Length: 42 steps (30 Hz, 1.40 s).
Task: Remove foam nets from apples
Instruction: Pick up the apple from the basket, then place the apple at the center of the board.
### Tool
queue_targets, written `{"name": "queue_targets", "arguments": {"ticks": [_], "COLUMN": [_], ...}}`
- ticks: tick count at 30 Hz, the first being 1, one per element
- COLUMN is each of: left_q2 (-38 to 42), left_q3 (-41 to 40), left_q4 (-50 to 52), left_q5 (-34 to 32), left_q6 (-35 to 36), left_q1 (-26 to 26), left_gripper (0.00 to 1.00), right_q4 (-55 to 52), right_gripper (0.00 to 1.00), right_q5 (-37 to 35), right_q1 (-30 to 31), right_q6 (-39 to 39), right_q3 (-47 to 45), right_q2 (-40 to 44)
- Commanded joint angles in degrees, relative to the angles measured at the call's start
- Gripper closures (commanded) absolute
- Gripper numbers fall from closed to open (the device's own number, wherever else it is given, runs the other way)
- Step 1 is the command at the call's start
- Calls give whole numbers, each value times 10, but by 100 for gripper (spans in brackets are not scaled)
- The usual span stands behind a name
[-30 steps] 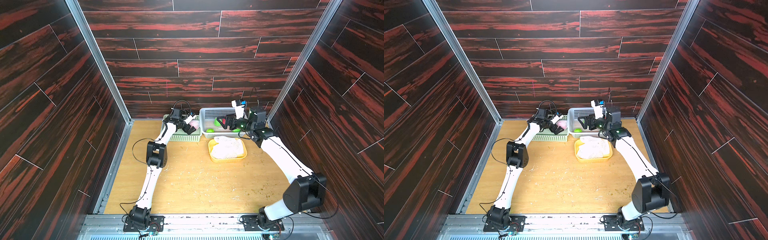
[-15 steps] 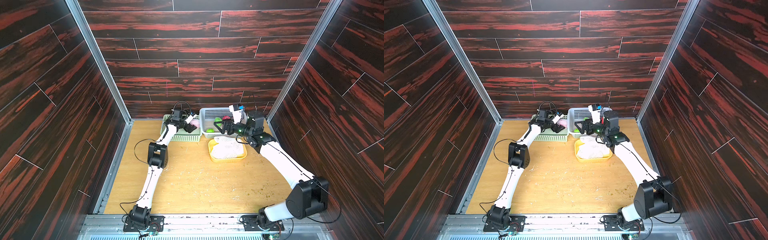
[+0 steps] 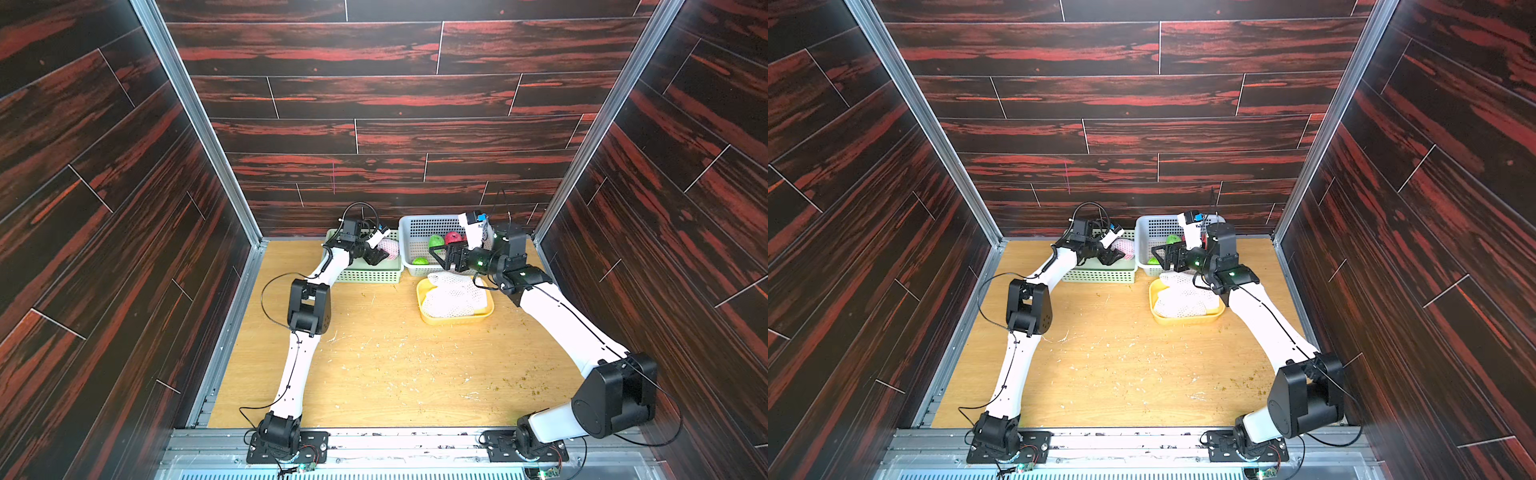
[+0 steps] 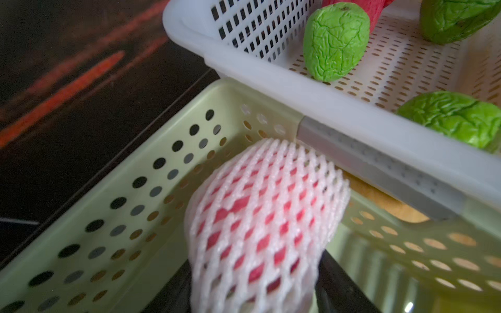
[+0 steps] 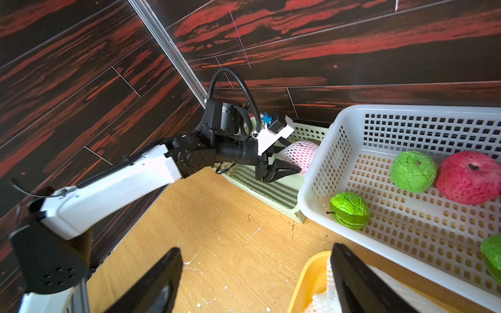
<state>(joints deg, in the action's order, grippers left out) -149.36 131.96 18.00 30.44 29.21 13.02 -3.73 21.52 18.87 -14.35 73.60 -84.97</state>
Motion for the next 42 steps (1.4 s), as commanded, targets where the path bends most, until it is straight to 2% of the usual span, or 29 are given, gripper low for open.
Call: {"name": "queue_targets", "arguments": {"ticks": [1,5,12,17,22,23,24,25,27,30,35,37,42], "left_q2": [121,240,418,544,660,672,680,679,665,646,634,617,558], "left_q3": [-82,-228,-363,-443,-572,-589,-599,-598,-579,-563,-563,-542,-501], "left_q4": [-48,-113,-53,7,15,26,35,50,109,203,262,292,350], "left_q5": [-3,-27,-37,-22,-63,-111,-165,-186,-185,-163,-246,-251,-292], "left_q6": [21,41,70,25,-34,-40,-48,-62,-106,-132,-162,-174,-203], "left_q1": [-2,-1,-2,8,58,83,107,120,133,143,191,213,256], "left_gripper": [35,35,35,34,33,32,32,32,33,33,34,35,34], "right_q4": [-6,6,54,94,125,129,132,137,157,203,336,370,388], "right_gripper": [11,11,11,11,11,11,11,11,11,11,11,11,11], "right_q5": [-11,-11,2,25,27,24,19,16,7,-10,-11,-21,-51], "right_q1": [1,0,0,0,0,0,0,0,0,2,5,11,31], "right_q6": [9,11,-6,-26,-24,-19,-14,-8,-1,-7,-25,-25,-11], "right_q3": [8,2,-17,-48,-112,-128,-146,-166,-210,-273,-370,-388,-418], "right_q2": [2,1,-8,-5,19,27,35,42,67,100,130,129,135]}}
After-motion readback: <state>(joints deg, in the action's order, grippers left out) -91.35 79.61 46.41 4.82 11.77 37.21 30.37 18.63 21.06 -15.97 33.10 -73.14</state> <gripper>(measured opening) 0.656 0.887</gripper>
